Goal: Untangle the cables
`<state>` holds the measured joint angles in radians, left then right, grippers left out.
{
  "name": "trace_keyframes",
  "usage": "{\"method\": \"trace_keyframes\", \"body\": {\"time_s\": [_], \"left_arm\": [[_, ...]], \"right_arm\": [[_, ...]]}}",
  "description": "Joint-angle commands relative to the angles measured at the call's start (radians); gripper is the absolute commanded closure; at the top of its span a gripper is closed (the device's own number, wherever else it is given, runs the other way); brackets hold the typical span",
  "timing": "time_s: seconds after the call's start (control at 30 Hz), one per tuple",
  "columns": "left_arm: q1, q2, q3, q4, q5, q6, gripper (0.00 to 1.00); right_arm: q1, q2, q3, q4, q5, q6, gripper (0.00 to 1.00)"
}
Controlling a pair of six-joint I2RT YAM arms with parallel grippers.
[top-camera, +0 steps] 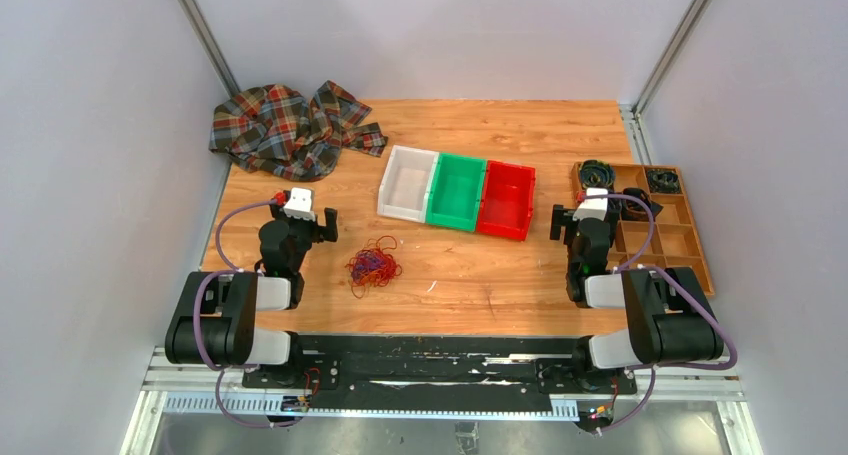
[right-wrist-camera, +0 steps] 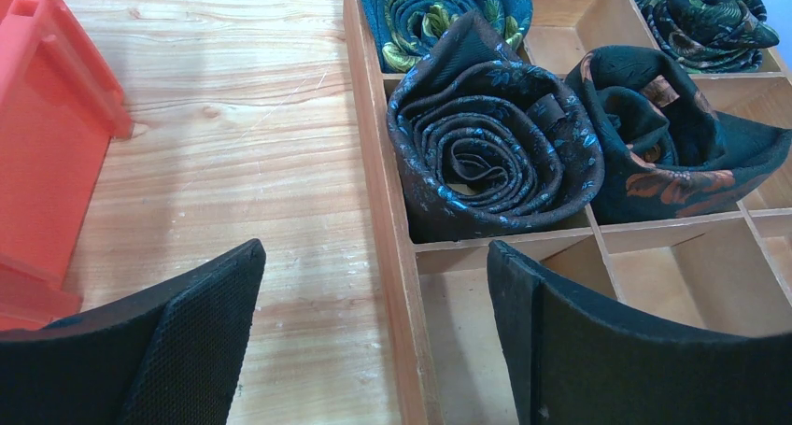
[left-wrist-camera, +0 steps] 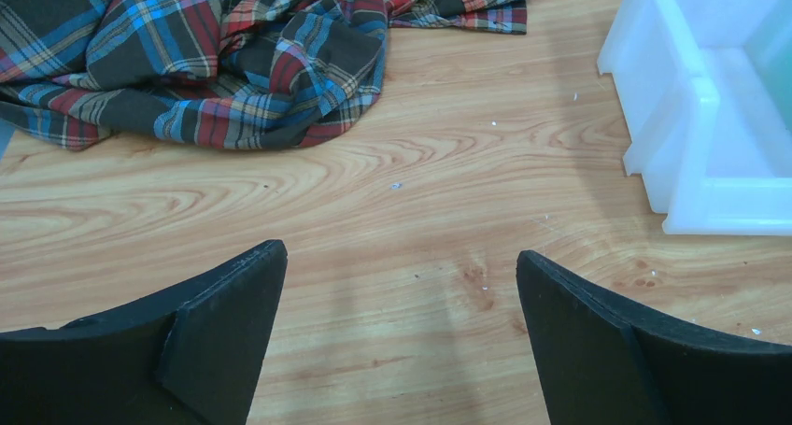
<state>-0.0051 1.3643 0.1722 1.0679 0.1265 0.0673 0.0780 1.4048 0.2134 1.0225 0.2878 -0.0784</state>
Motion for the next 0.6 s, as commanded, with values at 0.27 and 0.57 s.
{"method": "trace_keyframes", "body": {"time_s": [0.27,0.57], "left_arm": [[-0.001,0.001,0.006,0.037,-0.011,-0.003,0.02],[0.004,-0.007,0.007,0.039,-0.03,-0.012,0.02]], "right_arm": [[-0.012,0.005,-0.003,0.033,-0.003,-0.001,0.12],[0.003,-0.103,0.113,-0.264,0.115,0.025,0.12]]}}
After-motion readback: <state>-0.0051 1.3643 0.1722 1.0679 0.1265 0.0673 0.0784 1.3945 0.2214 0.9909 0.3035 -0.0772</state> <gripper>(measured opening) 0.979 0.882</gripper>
